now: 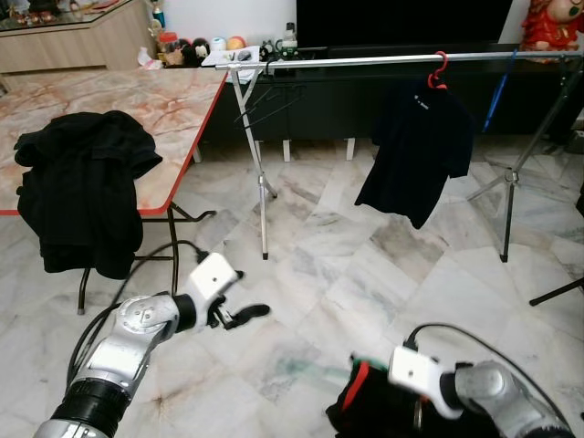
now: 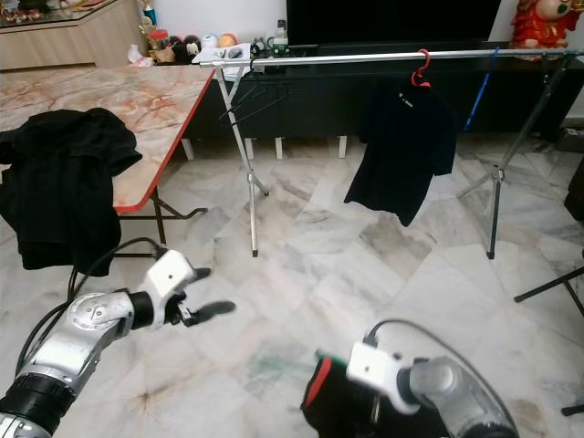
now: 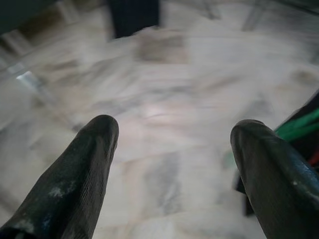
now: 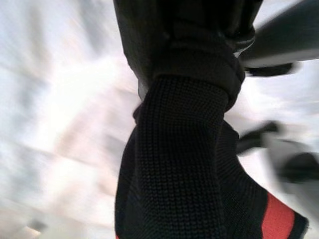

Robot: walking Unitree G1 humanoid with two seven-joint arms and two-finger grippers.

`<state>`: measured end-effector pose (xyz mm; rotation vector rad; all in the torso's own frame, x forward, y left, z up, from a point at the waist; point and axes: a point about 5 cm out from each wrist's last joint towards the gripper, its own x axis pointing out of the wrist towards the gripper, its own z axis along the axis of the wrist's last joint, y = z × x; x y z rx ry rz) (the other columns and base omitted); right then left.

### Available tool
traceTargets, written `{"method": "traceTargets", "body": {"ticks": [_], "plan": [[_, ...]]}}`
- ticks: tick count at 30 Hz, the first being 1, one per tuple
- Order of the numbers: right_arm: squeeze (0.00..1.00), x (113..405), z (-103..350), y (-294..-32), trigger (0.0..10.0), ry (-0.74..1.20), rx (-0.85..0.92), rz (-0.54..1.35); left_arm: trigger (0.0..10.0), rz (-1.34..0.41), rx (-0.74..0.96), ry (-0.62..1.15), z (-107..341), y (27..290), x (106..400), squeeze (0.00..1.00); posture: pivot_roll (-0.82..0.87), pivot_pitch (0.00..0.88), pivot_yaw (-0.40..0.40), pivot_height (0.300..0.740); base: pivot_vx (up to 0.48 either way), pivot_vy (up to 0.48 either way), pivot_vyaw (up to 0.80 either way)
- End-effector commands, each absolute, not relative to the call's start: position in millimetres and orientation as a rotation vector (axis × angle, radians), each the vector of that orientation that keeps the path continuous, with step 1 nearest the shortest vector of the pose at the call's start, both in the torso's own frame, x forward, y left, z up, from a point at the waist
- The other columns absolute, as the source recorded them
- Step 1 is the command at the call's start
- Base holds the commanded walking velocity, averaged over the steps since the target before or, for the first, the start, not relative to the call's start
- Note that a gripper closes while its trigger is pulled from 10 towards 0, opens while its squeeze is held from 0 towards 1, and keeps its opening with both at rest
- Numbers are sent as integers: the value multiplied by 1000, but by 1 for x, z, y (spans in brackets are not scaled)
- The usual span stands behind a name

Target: Hang hanger

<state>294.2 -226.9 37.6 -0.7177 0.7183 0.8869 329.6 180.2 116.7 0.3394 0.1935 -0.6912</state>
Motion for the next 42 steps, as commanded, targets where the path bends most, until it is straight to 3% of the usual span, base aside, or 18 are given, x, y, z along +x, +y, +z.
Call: {"method": "traceTargets", "body": {"ticks": [1,8,15,20,29,37,42], "plan": [[0,306,46,-232,0,692,-726,770,10000,-571,317,216,112,193,333,0,75,87,51,740,0,0,0],[0,333,73,-213,0,548,-618,696,10000,-336,257,399,65,214,322,0,80,93,43,740,0,0,0],[0,345,88,-191,0,476,-634,761,10000,-369,212,430,41,188,312,0,79,99,33,740,0,0,0],[0,349,109,-163,0,359,-638,946,10000,-375,152,424,33,171,312,0,76,100,30,740,0,0,0],[0,348,133,-141,0,250,-684,1152,10000,-461,113,411,27,146,311,0,76,94,20,740,0,0,0],[0,352,144,-137,0,223,-716,1176,10000,-586,285,472,12,139,298,0,79,92,13,740,0,0,0],[0,354,150,-130,0,199,-720,1194,10000,-578,319,453,12,138,299,0,80,91,11,740,0,0,0]]}}
